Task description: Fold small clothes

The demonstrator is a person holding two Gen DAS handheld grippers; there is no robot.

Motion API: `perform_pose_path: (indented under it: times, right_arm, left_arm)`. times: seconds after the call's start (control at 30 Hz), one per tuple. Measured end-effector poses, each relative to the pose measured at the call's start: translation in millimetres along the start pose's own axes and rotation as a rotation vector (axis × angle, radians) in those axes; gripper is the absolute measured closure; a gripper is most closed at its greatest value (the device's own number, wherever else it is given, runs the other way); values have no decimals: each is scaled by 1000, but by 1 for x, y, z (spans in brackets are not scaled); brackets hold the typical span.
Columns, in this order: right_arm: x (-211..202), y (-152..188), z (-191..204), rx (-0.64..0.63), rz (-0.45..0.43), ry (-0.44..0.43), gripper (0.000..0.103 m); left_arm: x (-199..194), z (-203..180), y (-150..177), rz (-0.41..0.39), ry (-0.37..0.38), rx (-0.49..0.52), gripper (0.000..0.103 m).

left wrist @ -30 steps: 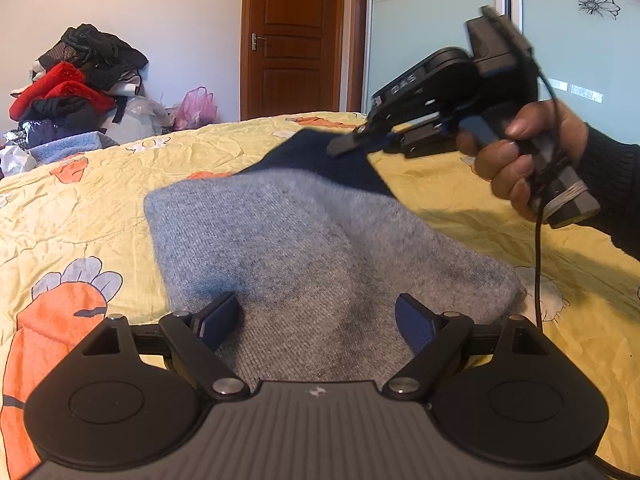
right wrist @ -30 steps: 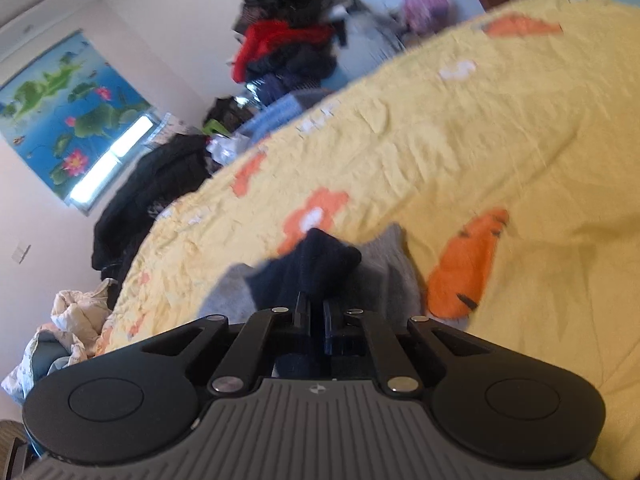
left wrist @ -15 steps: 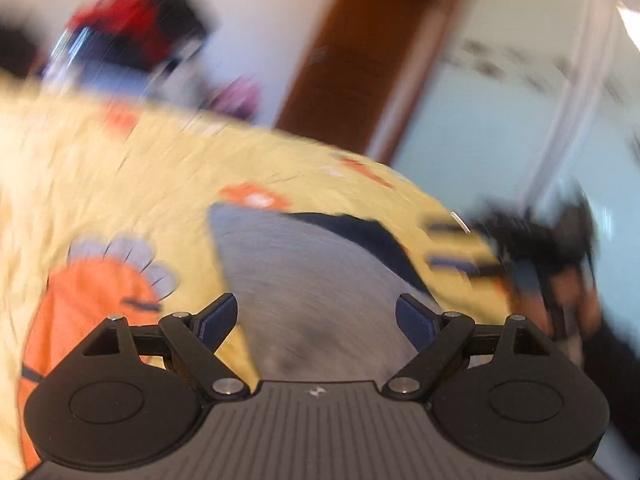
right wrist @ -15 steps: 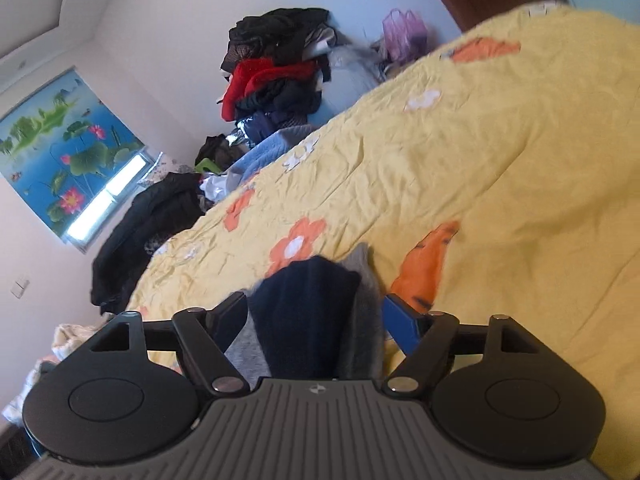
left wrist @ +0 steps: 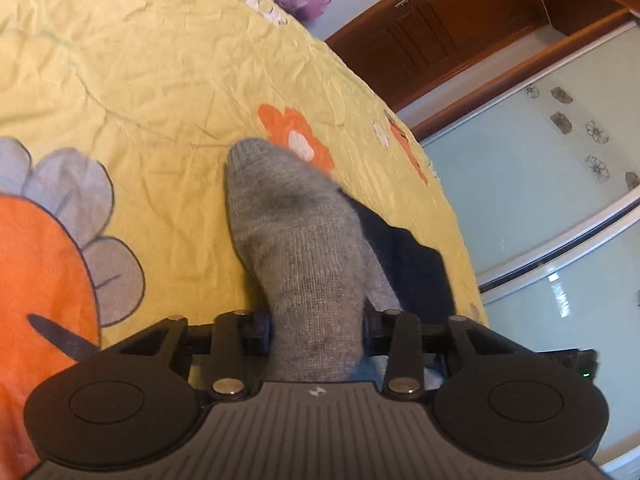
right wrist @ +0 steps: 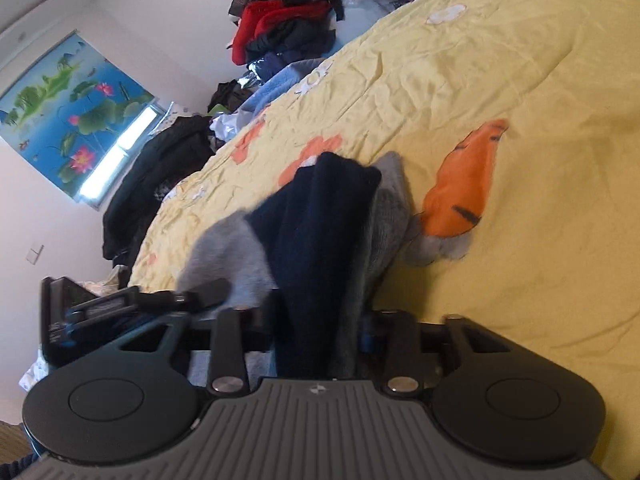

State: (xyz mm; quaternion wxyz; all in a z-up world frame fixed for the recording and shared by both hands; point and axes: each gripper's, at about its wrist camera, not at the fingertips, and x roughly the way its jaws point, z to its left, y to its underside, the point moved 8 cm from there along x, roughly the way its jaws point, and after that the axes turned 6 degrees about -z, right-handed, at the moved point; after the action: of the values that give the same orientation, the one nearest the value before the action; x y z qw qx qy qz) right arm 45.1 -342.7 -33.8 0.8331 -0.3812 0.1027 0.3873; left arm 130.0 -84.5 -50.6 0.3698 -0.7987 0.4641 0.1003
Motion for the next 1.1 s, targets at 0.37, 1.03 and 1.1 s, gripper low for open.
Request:
perform_pose_path:
  times: [0.37, 1.03, 1.1]
  right_arm:
    - [39, -21, 77, -56, -7, -118, 73]
    - [16, 72, 76, -116, 202, -38, 78]
    - [11, 70, 89, -171, 173, -50, 79]
  left_arm:
    - [-64, 11, -66, -141, -203, 219, 68]
    - [-135, 51, 52, -38, -108, 147, 88]
    - [-141, 49, 46, -59, -122, 165, 89]
